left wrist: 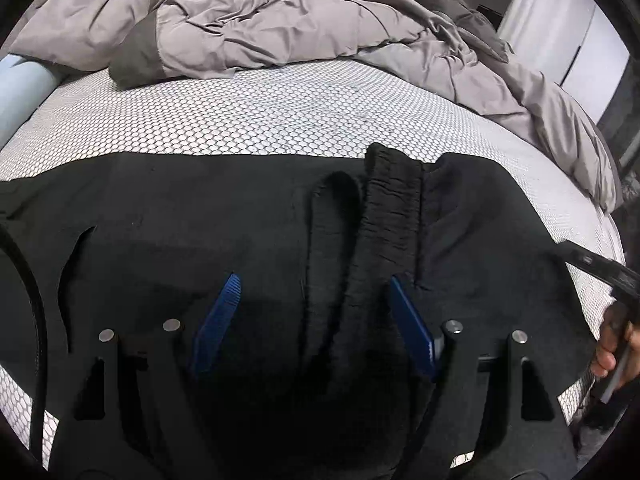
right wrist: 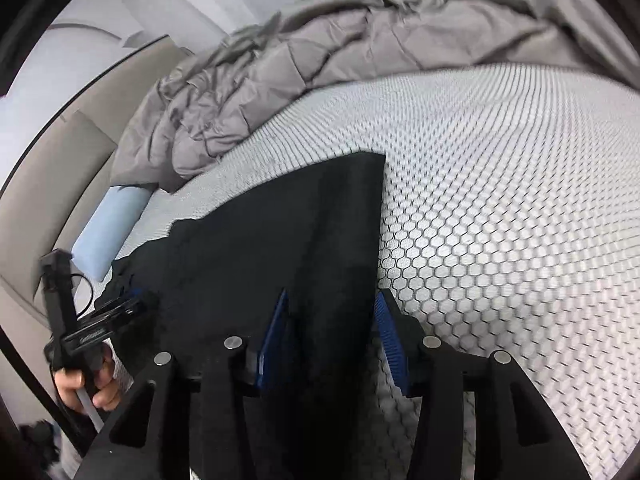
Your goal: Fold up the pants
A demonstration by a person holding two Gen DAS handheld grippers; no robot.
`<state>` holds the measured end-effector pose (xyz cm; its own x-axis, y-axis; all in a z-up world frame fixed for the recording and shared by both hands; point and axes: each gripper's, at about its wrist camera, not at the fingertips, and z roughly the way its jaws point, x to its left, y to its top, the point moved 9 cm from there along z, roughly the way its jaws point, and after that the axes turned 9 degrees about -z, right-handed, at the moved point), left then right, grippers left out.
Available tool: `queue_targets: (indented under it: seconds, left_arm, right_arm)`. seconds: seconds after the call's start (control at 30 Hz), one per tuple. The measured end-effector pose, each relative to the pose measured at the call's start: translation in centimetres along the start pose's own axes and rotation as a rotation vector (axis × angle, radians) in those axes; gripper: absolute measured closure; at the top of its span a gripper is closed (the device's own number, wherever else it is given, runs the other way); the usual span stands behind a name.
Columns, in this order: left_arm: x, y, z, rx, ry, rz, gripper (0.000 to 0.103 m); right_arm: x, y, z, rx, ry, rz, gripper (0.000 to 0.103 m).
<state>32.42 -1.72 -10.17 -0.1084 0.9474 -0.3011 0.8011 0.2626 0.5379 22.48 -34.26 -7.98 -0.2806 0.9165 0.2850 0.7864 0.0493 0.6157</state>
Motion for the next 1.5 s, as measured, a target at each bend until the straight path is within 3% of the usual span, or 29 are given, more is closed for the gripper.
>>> queue_targets:
  seconds: [0.1, 0.23, 0.33, 0.43, 0.6, 0.7, 0.77, 0.87, 0.97, 1.03, 1.1, 1.27, 1.43, 1.5]
  left_arm:
    - [-0.6, -0.4, -0.9, -0.013, -0.008, 0.007, 0.029]
    - [-2.7, -1.0, -2.8, -0.037, -0.026, 0.067, 0.029]
    - [-4.7, -2.0, -2.6, -0.026, -0.035, 0.153, 0.029]
    - [-5.5, -3.4, -1.1, 0.025, 0.017, 0.240, 0.029]
    - [-4.0, -3.7, -0.7, 0.074, 0.014, 0.202, 0.029]
    - [-3.0, -3.0, -1.7, 0.044, 0.032, 0.160, 0.031]
    - [-3.7, -2.6, -3.4, -0.007, 0.028, 0.190, 0.033]
    - [-6.3, -2.7, -5.4, -0.058, -0.075, 0.262, 0.033]
    - [-9.7, -5.9, -3.7, 0.050, -0.148, 0.401, 0.032]
    - [-9.8, -7.4, -1.6, 0.110, -0.096, 0.457, 0.032]
    - [-9.7, -8.0, -1.2, 0.117, -0.089, 0.502, 0.032]
    - [-8.8, -7.6, -2.9, 0.134, -0.143, 0.471, 0.033]
    - [-9.0, -4.8, -6.1, 0.026, -0.222, 0.408, 0.032]
    - [-9.6, -4.2, -5.3, 0.032, -0.217, 0.388, 0.032]
  right_arm:
    - [0.0, 0.2, -2.4, -0.061, 0.001, -0.018, 0.057]
    - [1.3, 0.4, -5.8, -0.135, 0.067, -0.066, 0.056]
    - [2.9, 0.3, -6.8, -0.160, 0.115, -0.107, 0.044]
    - [5.3, -0.3, -4.3, -0.105, 0.076, -0.201, 0.043]
    - [5.3, -4.1, 1.2, 0.121, 0.011, -0.276, 0.047]
    - [5.4, -4.9, 0.6, 0.139, -0.099, -0.386, 0.052]
    - [6.4, -4.6, -0.4, 0.112, -0.136, -0.418, 0.051]
    - [8.6, -4.2, -1.1, 0.061, -0.060, -0.412, 0.047]
    - [10.8, -5.0, 0.7, 0.095, -0.032, -0.451, 0.044]
    - [10.7, -6.2, 2.6, 0.155, -0.070, -0.488, 0.044]
    - [10.5, -7.0, 3.3, 0.167, -0.116, -0.542, 0.044]
    - [7.2, -7.5, 0.3, 0.188, -0.186, -0.562, 0.044]
    - [7.0, -5.5, -1.8, 0.114, -0.099, -0.454, 0.043]
    - [8.4, -4.1, -1.7, 0.075, -0.066, -0.415, 0.043]
